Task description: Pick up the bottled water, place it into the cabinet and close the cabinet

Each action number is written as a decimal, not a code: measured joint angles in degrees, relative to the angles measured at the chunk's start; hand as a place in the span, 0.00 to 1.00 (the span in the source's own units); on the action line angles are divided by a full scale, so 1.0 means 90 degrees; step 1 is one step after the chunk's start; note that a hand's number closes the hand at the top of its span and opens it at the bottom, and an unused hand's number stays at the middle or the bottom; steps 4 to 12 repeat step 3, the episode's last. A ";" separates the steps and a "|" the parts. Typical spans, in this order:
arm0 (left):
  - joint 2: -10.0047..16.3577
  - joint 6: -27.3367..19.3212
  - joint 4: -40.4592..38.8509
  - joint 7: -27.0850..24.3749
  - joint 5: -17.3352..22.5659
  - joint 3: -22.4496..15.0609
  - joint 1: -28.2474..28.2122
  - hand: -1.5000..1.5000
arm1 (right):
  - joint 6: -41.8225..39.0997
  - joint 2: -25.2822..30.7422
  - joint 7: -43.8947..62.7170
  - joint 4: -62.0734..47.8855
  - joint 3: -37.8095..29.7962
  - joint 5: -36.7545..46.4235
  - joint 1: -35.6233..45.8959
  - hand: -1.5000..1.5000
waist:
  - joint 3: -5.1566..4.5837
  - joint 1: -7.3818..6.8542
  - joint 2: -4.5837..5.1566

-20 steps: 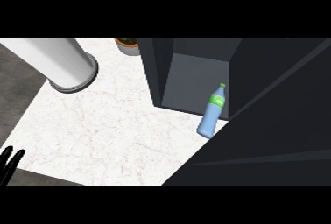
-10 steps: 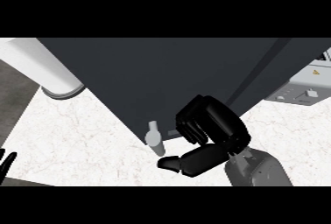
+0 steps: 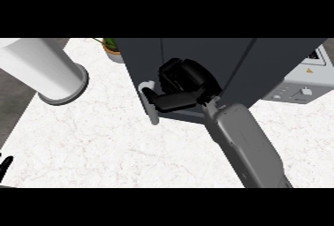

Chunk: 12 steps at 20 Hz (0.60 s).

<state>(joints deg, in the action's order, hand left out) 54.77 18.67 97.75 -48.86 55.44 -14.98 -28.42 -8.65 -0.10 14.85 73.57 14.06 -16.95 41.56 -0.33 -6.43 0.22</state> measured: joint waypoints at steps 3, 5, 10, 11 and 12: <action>-0.0012 0.0019 0.0038 0.0033 -0.0011 0.0056 -0.0011 0.00 | -0.0079 0.0005 -0.0147 -0.0452 0.0147 -0.0105 0.0346 1.00 | -0.0010 0.0028 -0.0030; -0.0012 0.0019 0.0038 0.0033 -0.0011 0.0056 -0.0011 0.00 | -0.0079 0.0005 -0.0147 -0.0452 0.0147 -0.0105 0.0346 1.00 | -0.0010 0.0028 -0.0030; -0.0012 0.0019 0.0038 0.0033 -0.0011 0.0056 -0.0011 0.00 | -0.0079 0.0005 -0.0147 -0.0452 0.0147 -0.0105 0.0346 1.00 | -0.0010 0.0028 -0.0030; -0.0012 0.0019 0.0038 0.0033 -0.0011 0.0056 -0.0011 0.00 | -0.0079 0.0005 -0.0147 -0.0452 0.0147 -0.0105 0.0346 1.00 | -0.0010 0.0028 -0.0030; -0.0012 0.0019 0.0038 0.0033 -0.0011 0.0056 -0.0011 0.00 | -0.0079 0.0005 -0.0147 -0.0452 0.0147 -0.0105 0.0346 1.00 | -0.0010 0.0028 -0.0030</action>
